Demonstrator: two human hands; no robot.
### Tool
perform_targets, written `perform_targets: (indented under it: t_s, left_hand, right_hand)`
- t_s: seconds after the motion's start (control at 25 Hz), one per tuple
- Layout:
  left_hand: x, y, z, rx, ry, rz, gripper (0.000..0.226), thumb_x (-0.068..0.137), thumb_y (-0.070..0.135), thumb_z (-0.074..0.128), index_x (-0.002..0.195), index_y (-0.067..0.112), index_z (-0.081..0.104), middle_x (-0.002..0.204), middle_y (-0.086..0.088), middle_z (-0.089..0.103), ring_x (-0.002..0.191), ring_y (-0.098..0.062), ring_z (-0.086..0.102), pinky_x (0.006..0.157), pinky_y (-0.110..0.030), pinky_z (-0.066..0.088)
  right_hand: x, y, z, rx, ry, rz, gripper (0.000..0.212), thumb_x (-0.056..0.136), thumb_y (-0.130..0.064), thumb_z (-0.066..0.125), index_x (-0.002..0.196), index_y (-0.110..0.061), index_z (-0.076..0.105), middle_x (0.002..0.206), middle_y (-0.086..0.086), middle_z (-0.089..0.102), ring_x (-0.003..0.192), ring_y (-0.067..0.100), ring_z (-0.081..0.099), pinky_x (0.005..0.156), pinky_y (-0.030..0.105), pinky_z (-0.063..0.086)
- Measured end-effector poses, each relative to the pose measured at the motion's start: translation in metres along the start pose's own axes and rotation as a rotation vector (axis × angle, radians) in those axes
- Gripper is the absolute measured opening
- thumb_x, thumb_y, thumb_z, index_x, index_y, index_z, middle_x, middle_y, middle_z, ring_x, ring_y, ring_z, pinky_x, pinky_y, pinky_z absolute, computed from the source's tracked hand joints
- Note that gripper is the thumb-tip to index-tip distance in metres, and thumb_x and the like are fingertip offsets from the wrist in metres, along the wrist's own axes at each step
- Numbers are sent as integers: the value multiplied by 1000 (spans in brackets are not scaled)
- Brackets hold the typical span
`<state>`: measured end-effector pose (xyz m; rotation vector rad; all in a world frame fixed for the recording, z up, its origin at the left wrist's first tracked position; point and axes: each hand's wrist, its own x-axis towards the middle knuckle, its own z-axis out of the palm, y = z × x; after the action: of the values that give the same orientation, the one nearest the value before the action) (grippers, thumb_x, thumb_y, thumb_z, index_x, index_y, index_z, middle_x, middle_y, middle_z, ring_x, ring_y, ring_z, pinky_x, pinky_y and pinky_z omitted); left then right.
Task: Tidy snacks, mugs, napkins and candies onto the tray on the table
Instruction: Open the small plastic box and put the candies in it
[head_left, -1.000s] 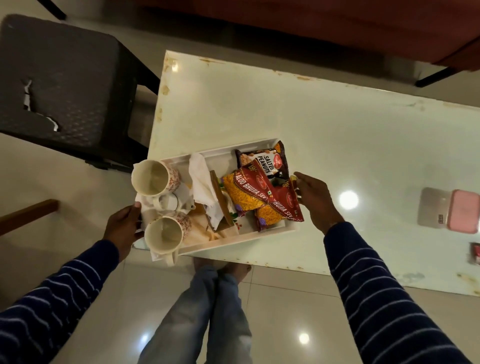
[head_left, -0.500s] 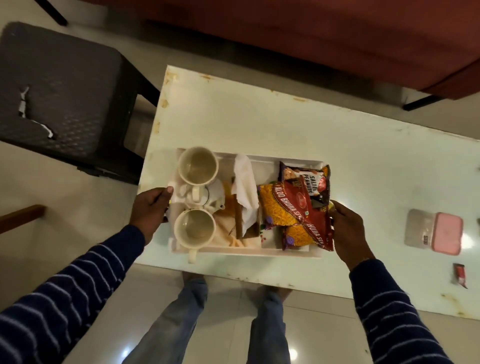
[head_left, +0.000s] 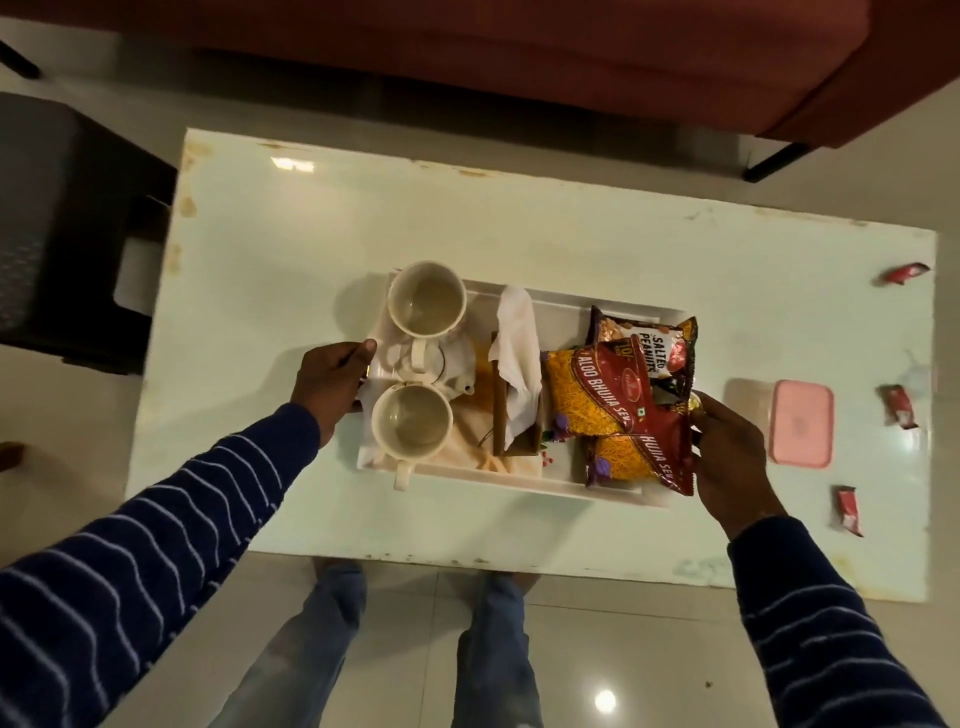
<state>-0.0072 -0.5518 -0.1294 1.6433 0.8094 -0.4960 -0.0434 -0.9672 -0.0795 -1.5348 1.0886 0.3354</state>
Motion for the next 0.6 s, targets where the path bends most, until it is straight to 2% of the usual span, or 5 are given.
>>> perform_targets:
  t_s: [0.12, 0.24, 0.32, 0.44, 0.6]
  left_hand:
    - [0, 0, 24, 13, 25, -9, 28, 96, 37, 62, 84, 12, 71, 68, -1, 59, 62, -17, 57, 50, -24, 53]
    - [-1, -4, 38, 35, 63, -6, 34, 96, 36, 61, 86, 5, 68, 65, -1, 55, 61, -18, 53, 49, -24, 53]
    - [-1, -6, 42, 47, 81, 0, 34, 97, 36, 60, 78, 8, 65, 64, -1, 50, 61, -18, 49, 53, -27, 54]
    - [2, -5, 43, 46, 111, 8, 42, 96, 37, 60, 62, 17, 50, 63, -3, 40, 59, -17, 41, 55, -29, 51]
    - [3, -3, 43, 46, 132, 5, 40, 96, 38, 59, 79, 2, 56, 74, -9, 40, 63, -18, 41, 50, -25, 51]
  right_hand:
    - [14, 1, -16, 18, -4, 0, 37, 93, -1, 46, 99, -20, 77, 89, 2, 77, 72, 18, 69, 58, 28, 54]
    - [27, -1, -23, 18, -14, -9, 34, 96, -5, 48, 98, -20, 78, 85, 1, 77, 66, 15, 71, 52, 25, 53]
    - [35, 0, -25, 18, -28, -10, 37, 96, -4, 47, 92, -23, 78, 82, 0, 78, 64, 13, 72, 53, 26, 54]
    - [44, -1, -22, 2, -70, -28, 40, 95, -3, 48, 87, -26, 80, 85, -1, 78, 69, 15, 72, 59, 29, 56]
    - [53, -1, -21, -6, -84, -49, 43, 94, -1, 46, 87, -27, 80, 86, -2, 79, 68, 12, 74, 61, 30, 57]
